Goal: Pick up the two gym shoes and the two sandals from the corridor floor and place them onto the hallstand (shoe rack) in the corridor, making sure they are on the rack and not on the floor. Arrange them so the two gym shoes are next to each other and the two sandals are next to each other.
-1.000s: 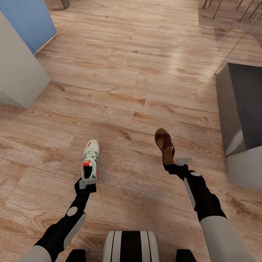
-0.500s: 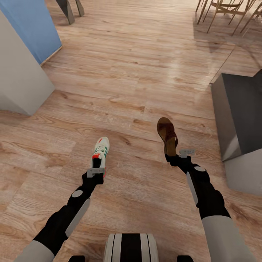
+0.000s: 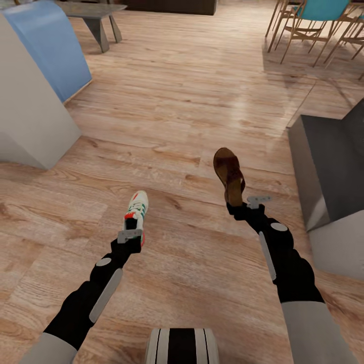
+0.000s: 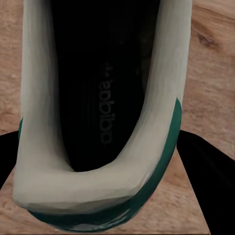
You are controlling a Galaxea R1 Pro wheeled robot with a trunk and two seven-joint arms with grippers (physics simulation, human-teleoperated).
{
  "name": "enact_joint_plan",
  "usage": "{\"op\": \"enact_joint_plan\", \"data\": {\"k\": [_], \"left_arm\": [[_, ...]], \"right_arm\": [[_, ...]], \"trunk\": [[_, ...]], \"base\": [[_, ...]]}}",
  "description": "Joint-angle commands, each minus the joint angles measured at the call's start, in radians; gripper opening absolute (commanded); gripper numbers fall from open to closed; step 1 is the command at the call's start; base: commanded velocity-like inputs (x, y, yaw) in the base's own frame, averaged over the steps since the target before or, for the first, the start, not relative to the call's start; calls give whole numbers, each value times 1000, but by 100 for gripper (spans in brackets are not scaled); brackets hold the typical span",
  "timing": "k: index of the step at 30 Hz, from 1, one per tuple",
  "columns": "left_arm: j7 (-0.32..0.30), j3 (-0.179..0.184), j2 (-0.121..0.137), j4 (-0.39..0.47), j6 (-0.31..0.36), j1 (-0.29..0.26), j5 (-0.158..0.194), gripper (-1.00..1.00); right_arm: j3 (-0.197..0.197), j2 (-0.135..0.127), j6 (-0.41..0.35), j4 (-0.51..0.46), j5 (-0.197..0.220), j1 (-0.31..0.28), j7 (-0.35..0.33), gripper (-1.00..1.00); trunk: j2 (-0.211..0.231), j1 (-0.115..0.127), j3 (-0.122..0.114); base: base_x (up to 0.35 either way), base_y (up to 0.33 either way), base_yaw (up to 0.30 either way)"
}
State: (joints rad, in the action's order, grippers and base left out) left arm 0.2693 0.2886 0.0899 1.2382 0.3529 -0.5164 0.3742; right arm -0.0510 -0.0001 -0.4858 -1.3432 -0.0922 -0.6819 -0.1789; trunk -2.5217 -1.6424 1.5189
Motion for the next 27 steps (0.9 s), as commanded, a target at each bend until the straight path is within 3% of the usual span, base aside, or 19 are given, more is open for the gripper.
{"op": "enact_joint_plan", "data": {"k": [1,4,9,19,27], "left_arm": [[10,2,2,2,11,0,11,-100],[9,-3,3,3,60,1,11,-100],[7,-2,1,1,75,3,13,-100],[5,-3,2,1,75,5,17,-100],[5,-4,5,1,75,5,79,-100]], "right_arm": [[3,0,-9,-2,-10,0,-5,-100],[17,1,-20,-5,-9,2,-5,-100],[19,0,-27,-5,-8,2,-4,-100],[19,0,-49,-4,-8,2,-4,-100],[20,0,-50,-4,-9,2,-4,-100]], "trunk": [[0,1,-3],[1,2,-15],[2,4,-34],[4,9,-76],[6,12,-114]], "base": [[0,0,0],[0,0,0],[0,0,-7],[0,0,-248],[0,0,-268]]}}
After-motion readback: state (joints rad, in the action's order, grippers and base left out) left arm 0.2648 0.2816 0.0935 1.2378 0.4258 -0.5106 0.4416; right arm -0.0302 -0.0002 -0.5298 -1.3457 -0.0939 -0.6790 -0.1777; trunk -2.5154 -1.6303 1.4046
